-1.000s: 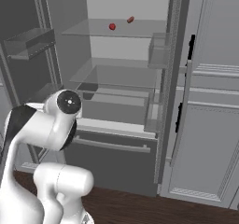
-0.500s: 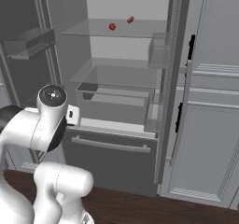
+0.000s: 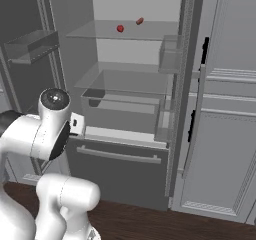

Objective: Take the strawberry from the fridge and place it on top of the pancake, located on the dining counter.

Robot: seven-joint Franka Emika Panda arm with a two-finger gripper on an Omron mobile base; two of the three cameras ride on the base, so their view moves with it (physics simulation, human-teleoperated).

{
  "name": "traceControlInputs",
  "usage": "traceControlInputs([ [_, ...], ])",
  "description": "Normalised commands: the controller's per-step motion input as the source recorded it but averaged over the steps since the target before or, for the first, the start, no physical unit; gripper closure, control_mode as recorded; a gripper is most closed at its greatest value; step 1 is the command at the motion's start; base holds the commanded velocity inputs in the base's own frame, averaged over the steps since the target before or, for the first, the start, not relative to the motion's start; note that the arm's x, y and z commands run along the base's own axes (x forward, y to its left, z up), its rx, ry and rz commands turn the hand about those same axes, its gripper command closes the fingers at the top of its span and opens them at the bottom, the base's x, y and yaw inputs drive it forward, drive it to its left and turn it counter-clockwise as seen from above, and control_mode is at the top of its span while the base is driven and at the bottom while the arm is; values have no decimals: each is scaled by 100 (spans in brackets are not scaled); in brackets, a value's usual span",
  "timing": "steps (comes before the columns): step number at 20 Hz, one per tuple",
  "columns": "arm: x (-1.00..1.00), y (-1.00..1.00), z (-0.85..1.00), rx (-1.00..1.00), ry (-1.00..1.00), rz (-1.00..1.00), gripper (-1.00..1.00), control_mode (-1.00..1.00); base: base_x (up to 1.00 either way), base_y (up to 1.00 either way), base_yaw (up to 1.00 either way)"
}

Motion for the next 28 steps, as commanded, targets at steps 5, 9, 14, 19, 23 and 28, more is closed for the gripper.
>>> traceControlInputs([
  [5, 14, 0, 0, 0, 1, 0, -100, 100, 78, 0, -3],
  [9, 0, 0, 0, 0, 0, 0, -100, 100, 96, 0, -4],
  [14, 0, 0, 0, 0, 0, 0, -100, 100, 61, 0, -4],
  [19, 0, 0, 0, 0, 0, 0, -100, 100, 51, 0, -4],
  [23, 0, 0, 0, 0, 0, 0, -100, 100, 43, 0, -1],
  [28, 3, 0, 19, -2, -4, 0, -100, -100, 15, 0, -3],
])
